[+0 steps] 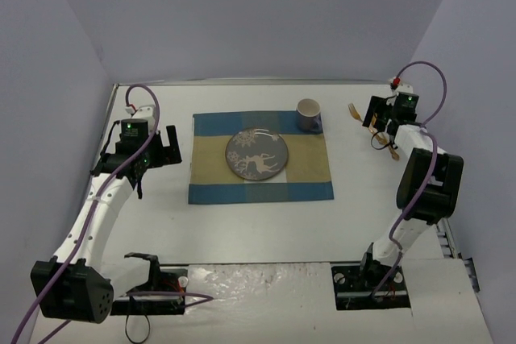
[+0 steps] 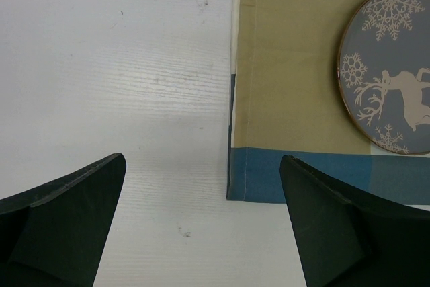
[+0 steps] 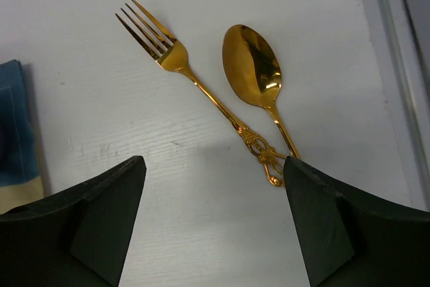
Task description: Set the dinner table for one person
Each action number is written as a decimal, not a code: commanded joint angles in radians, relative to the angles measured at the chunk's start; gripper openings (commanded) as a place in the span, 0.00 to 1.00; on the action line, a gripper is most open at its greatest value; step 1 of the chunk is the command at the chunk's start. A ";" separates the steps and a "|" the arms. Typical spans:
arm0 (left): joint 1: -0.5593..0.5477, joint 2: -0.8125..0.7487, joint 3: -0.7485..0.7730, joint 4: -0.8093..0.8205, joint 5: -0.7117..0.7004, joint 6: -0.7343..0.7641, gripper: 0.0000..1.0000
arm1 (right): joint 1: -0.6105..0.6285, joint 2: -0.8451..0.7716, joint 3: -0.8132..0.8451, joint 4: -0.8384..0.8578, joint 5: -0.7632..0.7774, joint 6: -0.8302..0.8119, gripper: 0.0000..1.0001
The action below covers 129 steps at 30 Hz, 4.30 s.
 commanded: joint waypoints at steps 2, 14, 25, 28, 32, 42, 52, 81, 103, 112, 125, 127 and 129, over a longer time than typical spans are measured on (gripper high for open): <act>-0.002 -0.022 0.054 0.021 -0.014 -0.007 0.97 | 0.027 0.092 0.153 0.040 -0.069 -0.094 0.79; 0.000 0.036 0.062 0.008 -0.019 -0.007 0.97 | 0.020 0.269 0.282 0.022 -0.168 -0.234 0.73; -0.001 0.055 0.063 0.008 -0.002 -0.008 0.97 | 0.001 0.259 0.241 0.055 -0.128 -0.241 0.68; 0.000 0.054 0.063 0.008 0.000 -0.009 0.97 | 0.001 0.248 0.222 0.069 -0.127 -0.238 0.67; 0.000 0.050 0.063 0.008 0.002 -0.009 0.97 | 0.001 0.252 0.214 0.070 -0.161 -0.234 0.64; -0.002 0.052 0.060 0.011 0.011 -0.008 0.97 | -0.044 0.192 0.158 0.109 -0.115 -0.181 0.61; -0.005 0.045 0.063 0.008 0.015 -0.008 0.97 | -0.101 0.129 0.115 0.117 -0.135 -0.161 0.58; -0.017 0.029 0.063 0.005 0.005 -0.002 0.97 | -0.133 0.246 0.163 -0.036 -0.120 -0.218 0.36; -0.024 0.018 0.063 0.002 0.001 0.001 0.97 | -0.144 0.231 0.163 -0.060 -0.140 -0.196 0.00; -0.026 0.011 0.064 -0.001 -0.001 0.001 0.97 | -0.114 0.111 0.118 -0.015 -0.076 -0.145 0.00; -0.026 0.004 0.062 -0.002 -0.008 0.001 0.97 | 0.015 -0.109 0.025 0.030 0.043 0.060 0.00; -0.025 0.002 0.061 -0.001 -0.008 0.001 0.97 | 0.020 -0.126 0.002 0.030 0.026 0.099 0.00; -0.025 0.002 0.060 -0.002 -0.008 0.001 0.97 | 0.028 -0.144 -0.031 0.028 0.038 0.114 0.00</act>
